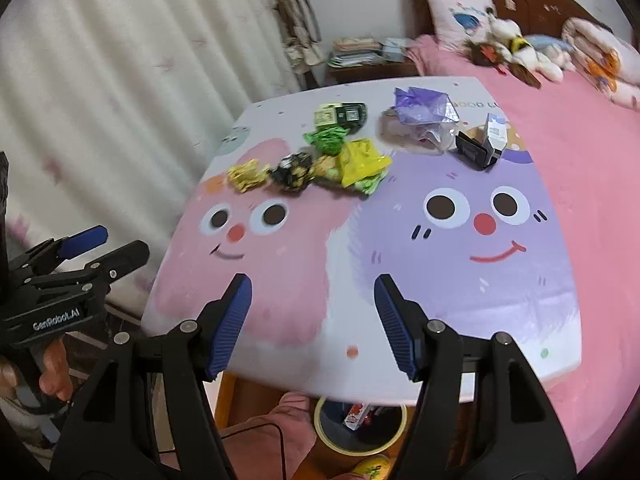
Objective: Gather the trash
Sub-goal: 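Move both tools back up toward the wrappers on the table, then grasp the black-gold wrapper with the right tool while the left tool grasps the yellow wrapper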
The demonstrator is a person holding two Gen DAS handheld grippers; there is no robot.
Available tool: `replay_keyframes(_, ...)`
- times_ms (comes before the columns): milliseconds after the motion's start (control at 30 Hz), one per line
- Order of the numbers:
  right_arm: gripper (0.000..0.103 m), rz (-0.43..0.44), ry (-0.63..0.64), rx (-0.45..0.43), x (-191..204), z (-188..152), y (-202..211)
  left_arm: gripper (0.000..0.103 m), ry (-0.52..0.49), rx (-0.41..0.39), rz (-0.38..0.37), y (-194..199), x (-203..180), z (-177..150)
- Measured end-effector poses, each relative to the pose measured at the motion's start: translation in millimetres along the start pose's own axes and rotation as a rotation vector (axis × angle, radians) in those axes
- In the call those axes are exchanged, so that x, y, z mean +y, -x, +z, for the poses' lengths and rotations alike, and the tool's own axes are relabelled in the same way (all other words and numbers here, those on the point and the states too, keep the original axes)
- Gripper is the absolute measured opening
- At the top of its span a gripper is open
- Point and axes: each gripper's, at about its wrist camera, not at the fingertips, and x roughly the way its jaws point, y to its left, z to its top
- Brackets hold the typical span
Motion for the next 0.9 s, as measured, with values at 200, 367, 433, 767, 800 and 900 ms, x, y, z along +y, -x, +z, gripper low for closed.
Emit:
replay_keyframes(200,0.061,-0.024,-0.119,0.035,3,43,-63,0.085,-0.095,0.046,-0.016,-90,42,76)
replay_keyframes(367,0.061,-0.026,-0.212,0.069,10,70,-124,0.085,-0.179,0.111,-0.035,-169,60,118)
replay_keyframes(433,0.061,-0.028,-0.229,0.081,14,78,-146,0.085,-0.209,0.141,-0.041,-199,64,129)
replay_keyframes(767,0.059,-0.037,-0.269,0.146,26,111,-236,0.079,-0.31,0.228,-0.105,-282,52,140)
replay_keyframes(800,0.059,-0.034,-0.277,0.151,25,113,-242,0.079,-0.319,0.236,-0.111,-290,52,141)
replay_keyframes(900,0.059,-0.027,-0.3,0.165,24,119,-260,0.077,-0.322,0.257,-0.119,-299,48,140)
